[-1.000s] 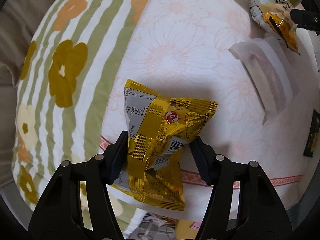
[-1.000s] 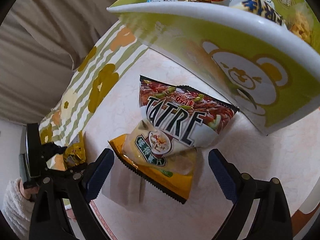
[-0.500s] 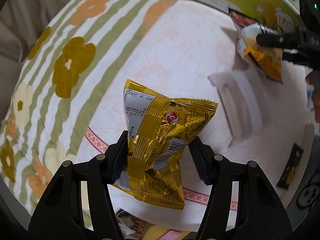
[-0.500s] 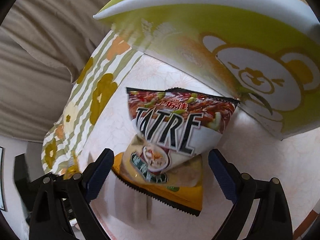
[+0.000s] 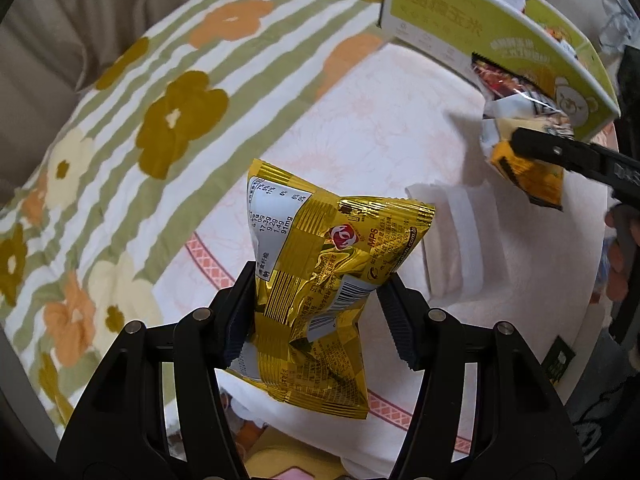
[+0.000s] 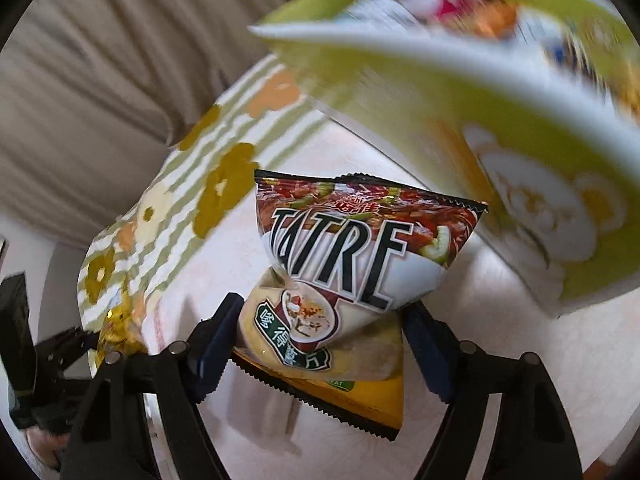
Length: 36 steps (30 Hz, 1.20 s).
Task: Organize snacks
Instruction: 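Lift and carry both held bags toward the yellow-green box, then lower gold bag into the box and open left tool while right tool releases TATRE bag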
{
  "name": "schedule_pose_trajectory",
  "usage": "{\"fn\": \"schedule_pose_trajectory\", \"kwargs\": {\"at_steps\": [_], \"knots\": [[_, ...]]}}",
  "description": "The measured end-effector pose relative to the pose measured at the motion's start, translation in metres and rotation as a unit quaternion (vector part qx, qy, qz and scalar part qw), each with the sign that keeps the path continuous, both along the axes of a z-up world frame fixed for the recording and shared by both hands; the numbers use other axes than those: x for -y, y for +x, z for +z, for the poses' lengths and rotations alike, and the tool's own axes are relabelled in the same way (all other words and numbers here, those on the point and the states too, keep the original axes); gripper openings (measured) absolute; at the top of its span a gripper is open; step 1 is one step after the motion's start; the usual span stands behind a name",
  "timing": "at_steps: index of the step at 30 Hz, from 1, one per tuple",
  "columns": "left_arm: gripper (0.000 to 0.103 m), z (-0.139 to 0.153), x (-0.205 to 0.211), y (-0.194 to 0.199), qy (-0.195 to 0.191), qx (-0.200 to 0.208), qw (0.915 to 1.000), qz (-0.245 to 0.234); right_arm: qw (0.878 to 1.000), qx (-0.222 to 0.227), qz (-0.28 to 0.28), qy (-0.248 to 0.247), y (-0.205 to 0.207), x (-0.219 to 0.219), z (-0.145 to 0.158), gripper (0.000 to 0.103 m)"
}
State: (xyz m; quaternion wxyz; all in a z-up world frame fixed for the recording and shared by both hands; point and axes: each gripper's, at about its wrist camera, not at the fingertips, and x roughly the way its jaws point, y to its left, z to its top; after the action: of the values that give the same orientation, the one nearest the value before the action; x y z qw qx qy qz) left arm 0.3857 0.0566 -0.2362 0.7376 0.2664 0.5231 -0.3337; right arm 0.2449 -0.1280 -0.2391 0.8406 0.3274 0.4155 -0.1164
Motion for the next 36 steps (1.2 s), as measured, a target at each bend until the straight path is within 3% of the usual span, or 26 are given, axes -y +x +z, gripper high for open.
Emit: {"fn": "schedule_pose_trajectory", "kwargs": {"at_steps": [5,11,16,22,31,36], "knots": [[0.056,0.029,0.002,-0.009,-0.012,0.021,0.9995,0.02,0.998,0.042,0.045,-0.027,-0.008,-0.012,0.04,0.075],[0.056,0.07,0.021,-0.03,-0.025,0.046,0.9985,0.017,0.995,0.079,0.064,-0.021,-0.027,0.001,0.08,0.075],[0.056,0.106,0.056,-0.052,-0.041,0.071,0.9962,0.028,0.991,0.104,0.083,-0.03,-0.047,0.03,0.109,0.075],[0.056,0.142,0.115,-0.079,-0.079,0.074,0.9926,0.056,0.986,0.112,0.117,-0.032,-0.06,0.095,0.131,0.075],[0.056,0.146,0.223,-0.1,-0.107,0.062,0.9878,0.095,0.982,0.097,0.154,-0.052,-0.065,0.217,0.139,0.075],[0.056,0.132,0.278,-0.099,-0.116,0.028,0.9867,0.111,0.983,0.083,0.157,-0.055,-0.065,0.26,0.135,0.076]]}}
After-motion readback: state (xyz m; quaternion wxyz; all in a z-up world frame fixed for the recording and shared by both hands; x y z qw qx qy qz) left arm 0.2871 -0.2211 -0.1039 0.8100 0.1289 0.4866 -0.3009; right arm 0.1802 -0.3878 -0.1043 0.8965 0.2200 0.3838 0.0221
